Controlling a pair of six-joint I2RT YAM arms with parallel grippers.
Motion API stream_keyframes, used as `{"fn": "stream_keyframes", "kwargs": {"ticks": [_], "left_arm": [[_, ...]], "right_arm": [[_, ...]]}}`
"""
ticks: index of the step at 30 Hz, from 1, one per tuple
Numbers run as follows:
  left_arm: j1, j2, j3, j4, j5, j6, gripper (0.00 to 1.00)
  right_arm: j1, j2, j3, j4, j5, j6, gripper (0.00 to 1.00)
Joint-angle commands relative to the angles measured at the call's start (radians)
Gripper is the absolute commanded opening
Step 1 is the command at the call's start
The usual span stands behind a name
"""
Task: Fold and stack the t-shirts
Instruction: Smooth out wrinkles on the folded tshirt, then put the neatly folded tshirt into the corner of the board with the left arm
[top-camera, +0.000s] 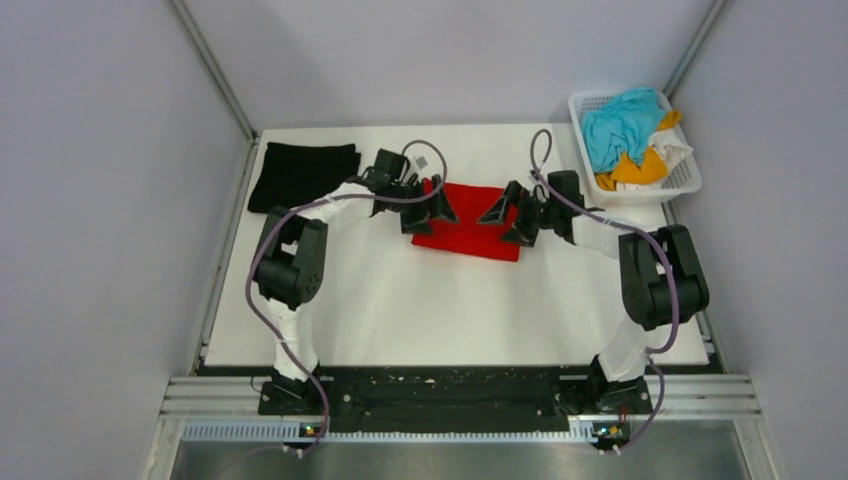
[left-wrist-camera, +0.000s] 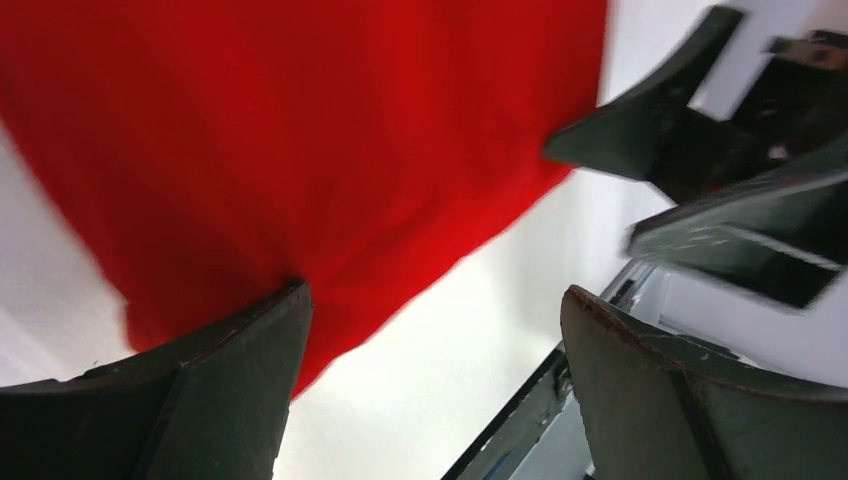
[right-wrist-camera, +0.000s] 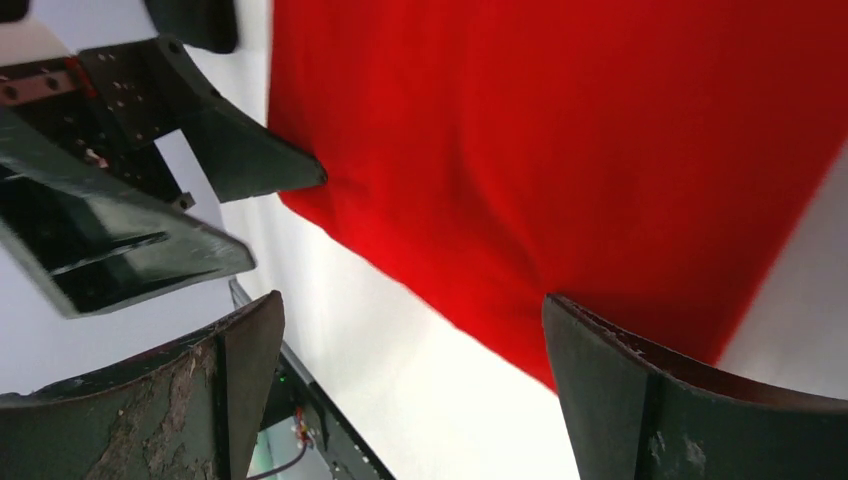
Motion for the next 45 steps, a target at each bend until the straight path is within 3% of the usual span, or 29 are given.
{"fn": "stream_keyframes", "kwargs": {"ticks": [1, 6, 10, 18, 25, 28, 37, 45], "left_arm": [[0.034, 0.058, -0.097, -0.011, -0.029, 0.019, 0.99], [0.049, 0.03, -0.227, 0.003, -0.088, 0.024, 0.99], [0.064, -0.007, -0.229, -0.018, -0.11, 0.037, 0.99], [0.063, -0.156, -0.142, -0.025, -0.243, 0.059, 0.99], [0.065, 0.007, 0.109, -0.236, -0.463, 0.134, 0.98], [0.065, 0.072, 0.169, -0.256, -0.461, 0.152, 0.97], [0.038, 0.178, 0.192, -0.254, -0.39, 0.136, 0.87], [-0.014, 0.221, 0.213, -0.284, -0.446, 0.11, 0.65]], "right_arm": [[-0.015, 0.049, -0.039, 0.026, 0.068, -0.009, 0.99], [-0.041, 0.066, -0.087, 0.021, 0.122, -0.023, 0.99], [-0.045, 0.03, -0.092, -0.026, 0.152, -0.058, 0.99], [-0.046, -0.311, -0.048, -0.221, 0.316, -0.117, 0.99], [-0.058, -0.59, -0.116, -0.266, 0.421, -0.071, 0.99], [-0.059, -0.666, -0.115, -0.317, 0.462, -0.082, 0.99], [-0.059, -0.733, -0.135, -0.411, 0.554, -0.128, 0.99], [-0.059, -0.752, -0.165, -0.438, 0.567, -0.142, 0.99]]}}
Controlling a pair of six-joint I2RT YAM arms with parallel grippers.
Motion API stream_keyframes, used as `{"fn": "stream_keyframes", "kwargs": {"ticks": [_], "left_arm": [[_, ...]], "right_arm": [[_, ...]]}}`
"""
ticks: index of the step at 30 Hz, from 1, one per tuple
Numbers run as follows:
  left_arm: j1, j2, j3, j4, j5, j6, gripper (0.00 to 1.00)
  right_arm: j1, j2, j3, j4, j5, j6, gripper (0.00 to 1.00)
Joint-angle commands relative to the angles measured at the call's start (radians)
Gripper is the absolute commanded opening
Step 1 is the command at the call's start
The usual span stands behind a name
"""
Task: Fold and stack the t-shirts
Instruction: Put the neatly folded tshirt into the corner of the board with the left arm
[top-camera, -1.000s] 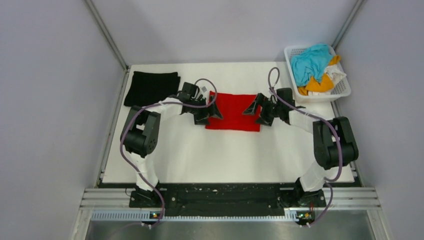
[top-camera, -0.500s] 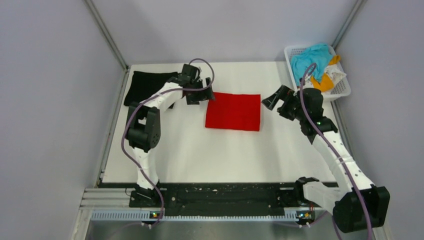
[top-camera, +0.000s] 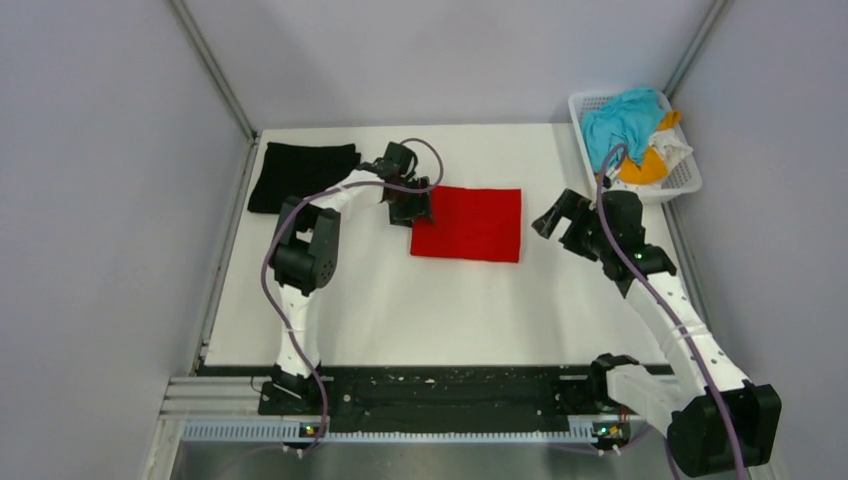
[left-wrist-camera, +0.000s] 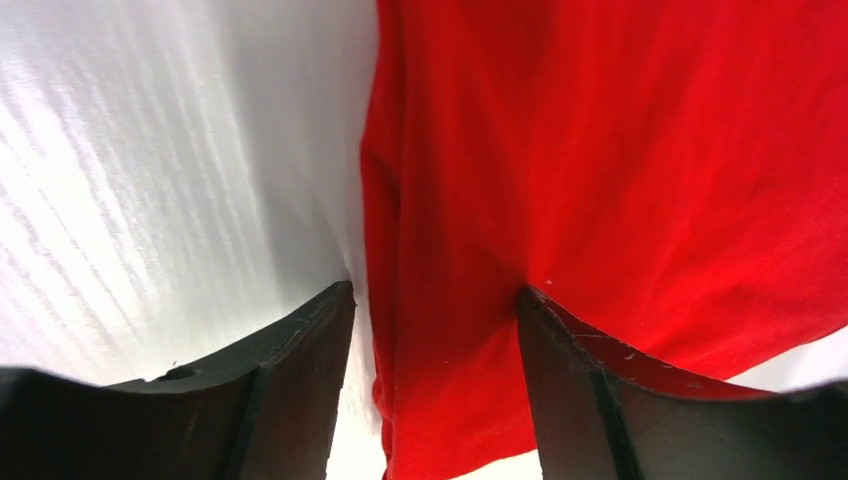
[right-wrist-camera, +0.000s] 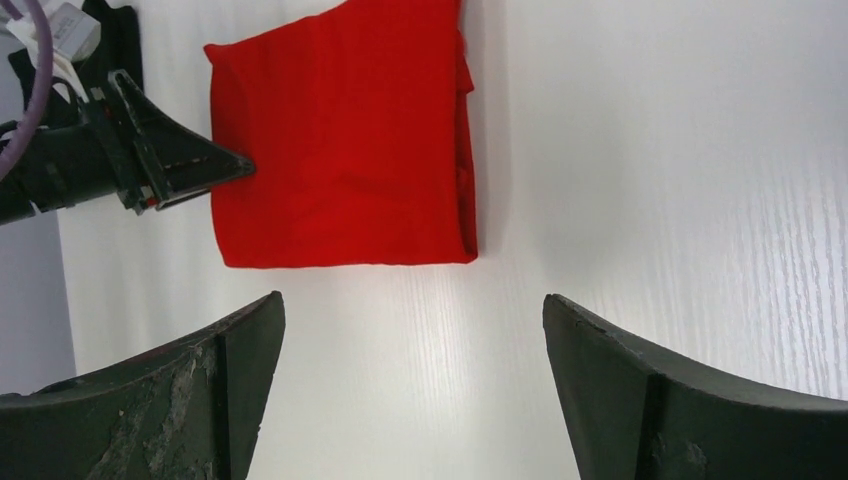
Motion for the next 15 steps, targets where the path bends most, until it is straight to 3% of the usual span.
{"fn": "stream_keyframes", "kwargs": {"ticks": [1, 4, 7, 9, 10, 15], "left_arm": [[-0.041, 0.043, 0.034, -0.056, -0.06, -0.014, 0.63], [-0.081, 0.071, 0.065, -0.085, -0.131, -0.014, 0.54], [-0.108, 0.128, 0.136, -0.146, -0.237, -0.021, 0.38], [-0.12, 0.174, 0.208, -0.217, -0.346, -0.029, 0.09], [-0.123, 0.195, 0.249, -0.258, -0.402, -0.026, 0.0], [-0.123, 0.19, 0.342, -0.334, -0.646, 0.05, 0.0]], "right_arm": [[-0.005, -0.04, -0.008, -0.013, 0.031, -0.029, 0.99], [-0.005, -0.047, -0.013, -0.024, 0.045, -0.035, 0.99], [-0.006, -0.057, -0.02, -0.034, 0.049, -0.042, 0.99], [-0.007, -0.063, -0.023, -0.04, 0.056, -0.048, 0.99], [-0.007, -0.067, -0.024, -0.045, 0.063, -0.055, 0.99], [-0.008, -0.079, -0.026, -0.058, 0.097, -0.084, 0.99]]}}
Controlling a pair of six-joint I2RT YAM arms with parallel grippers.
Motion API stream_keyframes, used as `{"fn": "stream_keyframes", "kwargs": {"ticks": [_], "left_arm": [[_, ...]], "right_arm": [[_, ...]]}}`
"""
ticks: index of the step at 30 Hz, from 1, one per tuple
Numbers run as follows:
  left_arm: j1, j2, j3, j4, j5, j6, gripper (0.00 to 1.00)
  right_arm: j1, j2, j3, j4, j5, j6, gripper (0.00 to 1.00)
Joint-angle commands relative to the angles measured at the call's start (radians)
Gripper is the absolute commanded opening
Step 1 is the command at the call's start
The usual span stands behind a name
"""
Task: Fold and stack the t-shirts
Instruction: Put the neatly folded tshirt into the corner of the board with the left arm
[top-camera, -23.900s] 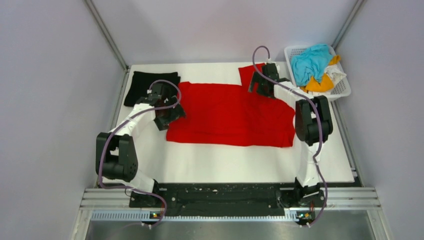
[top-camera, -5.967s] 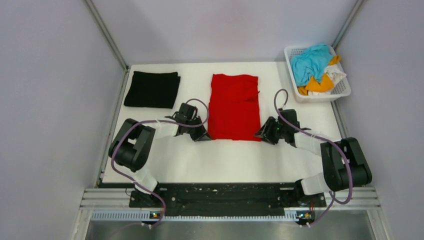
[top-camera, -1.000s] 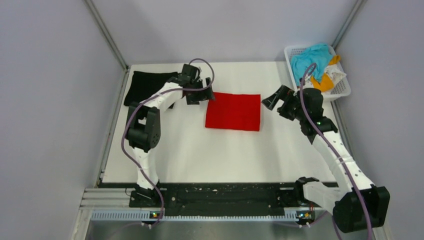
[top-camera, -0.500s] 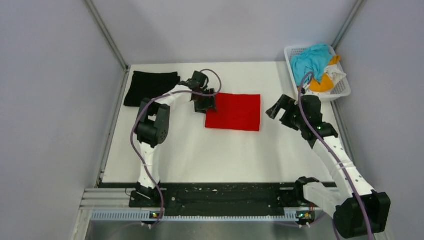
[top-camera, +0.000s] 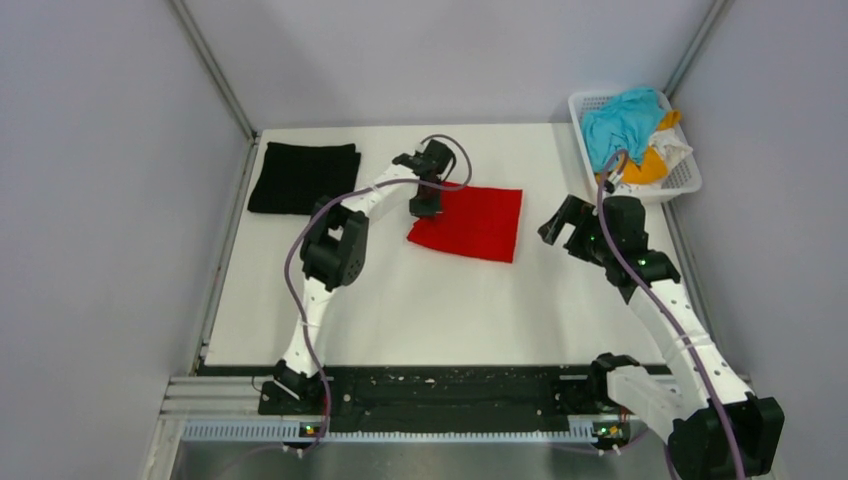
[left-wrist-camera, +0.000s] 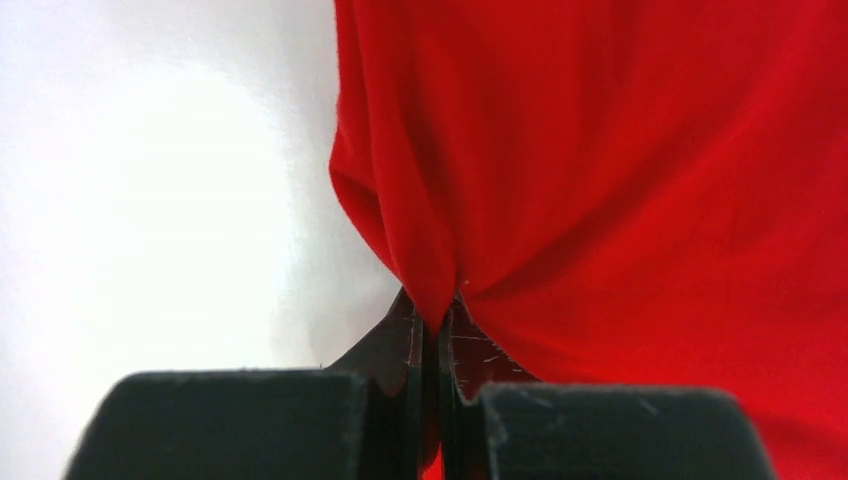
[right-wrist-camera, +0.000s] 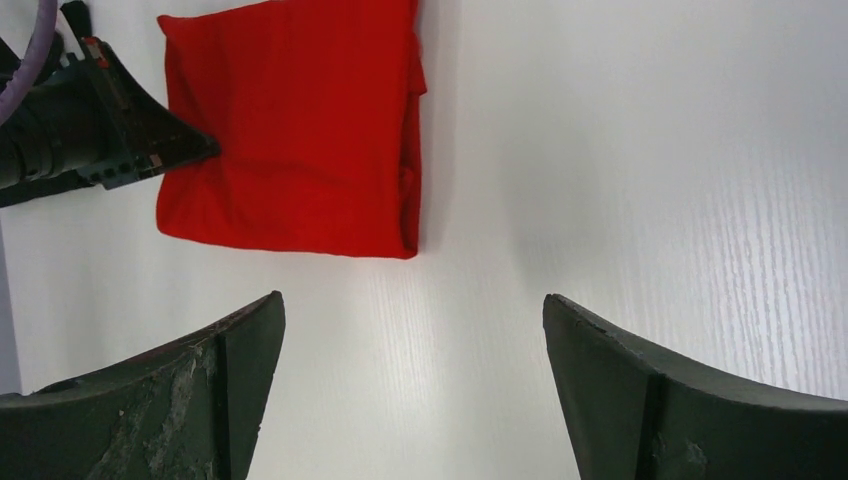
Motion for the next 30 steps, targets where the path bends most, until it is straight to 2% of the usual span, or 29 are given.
{"fn": "stream_keyframes", "kwargs": {"ticks": [1, 6, 10, 15, 20, 23, 30], "left_arm": [[0.016, -0.007, 0.023, -0.085, -0.342, 0.1, 0.0], [0.038, -0.139, -0.04, 0.063, -0.535, 0.288, 0.0], [0.088, -0.205, -0.069, 0.146, -0.605, 0.409, 0.0], [0.168, -0.288, -0.142, 0.269, -0.603, 0.587, 0.0], [0.251, -0.357, -0.19, 0.377, -0.529, 0.717, 0.0], [0.3, -0.372, -0.165, 0.393, -0.452, 0.754, 0.0], [0.357, -0.392, -0.086, 0.407, -0.414, 0.822, 0.0]], "right_arm": [[-0.006, -0.029, -0.005, 0.002, 0.044, -0.043, 0.99], [-0.006, -0.016, -0.006, 0.012, 0.055, -0.058, 0.99], [-0.006, 0.004, -0.005, 0.025, 0.054, -0.059, 0.99], [-0.007, 0.015, -0.005, 0.049, 0.053, -0.067, 0.99], [-0.007, 0.032, 0.002, 0.056, 0.065, -0.073, 0.99], [-0.009, 0.04, 0.007, 0.058, 0.065, -0.076, 0.99], [-0.012, 0.066, 0.026, 0.064, 0.066, -0.085, 0.99]]}}
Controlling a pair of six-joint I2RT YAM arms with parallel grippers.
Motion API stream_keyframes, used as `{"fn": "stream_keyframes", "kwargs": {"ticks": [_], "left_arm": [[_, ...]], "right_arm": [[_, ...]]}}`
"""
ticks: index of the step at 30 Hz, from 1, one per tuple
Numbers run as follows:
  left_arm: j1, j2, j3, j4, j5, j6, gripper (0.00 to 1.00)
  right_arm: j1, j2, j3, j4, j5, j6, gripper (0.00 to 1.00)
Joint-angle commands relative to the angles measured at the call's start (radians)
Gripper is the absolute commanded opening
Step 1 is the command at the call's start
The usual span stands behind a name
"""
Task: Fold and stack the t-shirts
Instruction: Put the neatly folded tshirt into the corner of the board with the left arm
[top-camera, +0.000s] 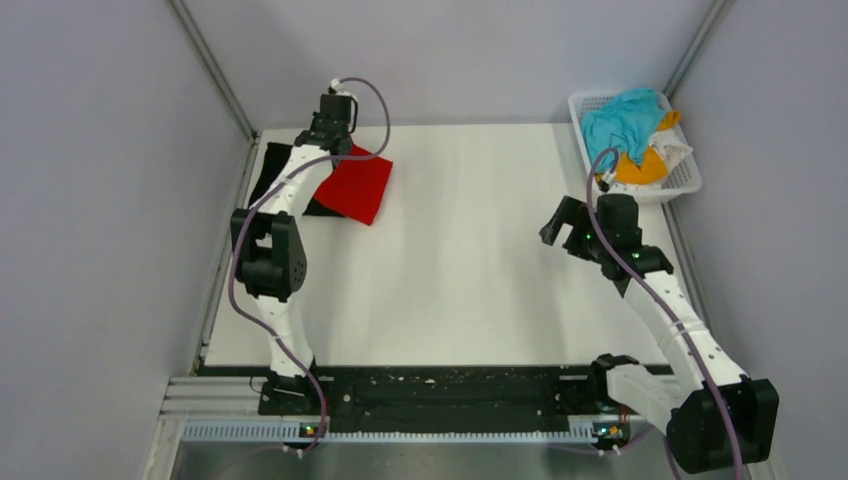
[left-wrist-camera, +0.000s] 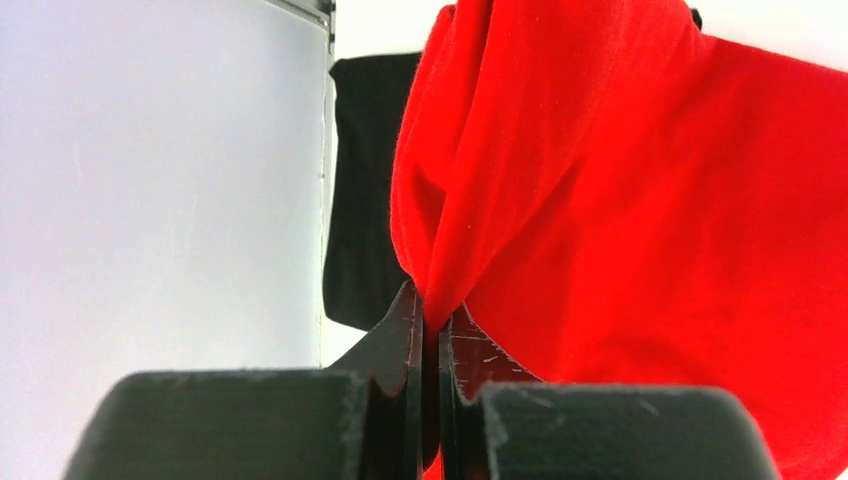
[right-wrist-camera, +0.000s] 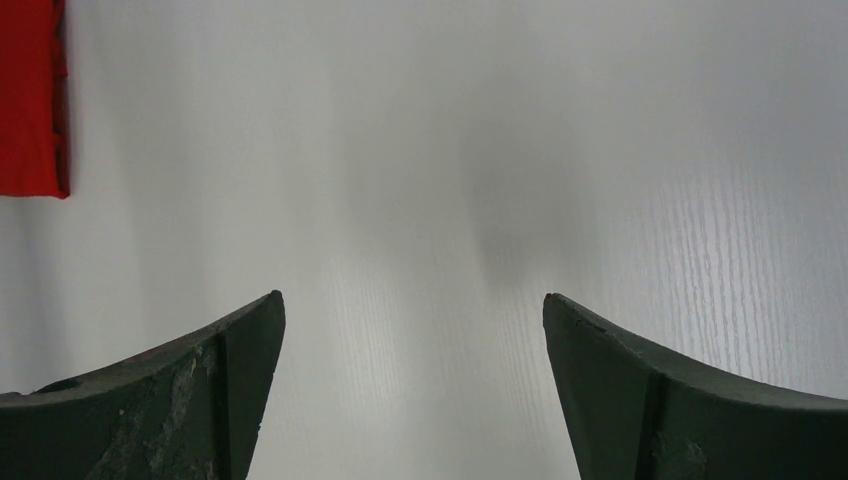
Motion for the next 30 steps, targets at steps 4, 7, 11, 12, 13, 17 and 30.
{"fn": "stream_keyframes", "kwargs": {"ticks": [4, 7, 11, 12, 13, 17, 30], "left_arm": [[0.03, -0.104, 0.097, 0.088, 0.078, 0.065, 0.0], [0.031, -0.13, 0.108, 0.084, 0.128, 0.024, 0.0], [0.031, -0.152, 0.123, 0.068, 0.138, -0.018, 0.0], [0.031, -0.155, 0.129, 0.059, 0.141, -0.022, 0.0], [0.031, -0.158, 0.131, 0.057, 0.138, -0.021, 0.0], [0.041, -0.155, 0.137, 0.056, 0.091, -0.017, 0.0], [0.2, -0.031, 0.107, 0.037, 0.19, -0.059, 0.0]], "right_arm": [[-0.011, 0.02, 0.039, 0.048, 0.016, -0.02, 0.99], [-0.013, 0.026, 0.04, 0.062, 0.016, -0.019, 0.99], [-0.013, 0.034, 0.048, 0.068, 0.016, -0.017, 0.99], [-0.013, 0.033, 0.049, 0.067, 0.016, -0.019, 0.99], [-0.013, 0.033, 0.05, 0.067, 0.028, -0.023, 0.99], [-0.017, 0.021, 0.052, 0.06, 0.058, -0.032, 0.99], [-0.024, 0.061, 0.094, 0.027, 0.066, -0.033, 0.99]]}}
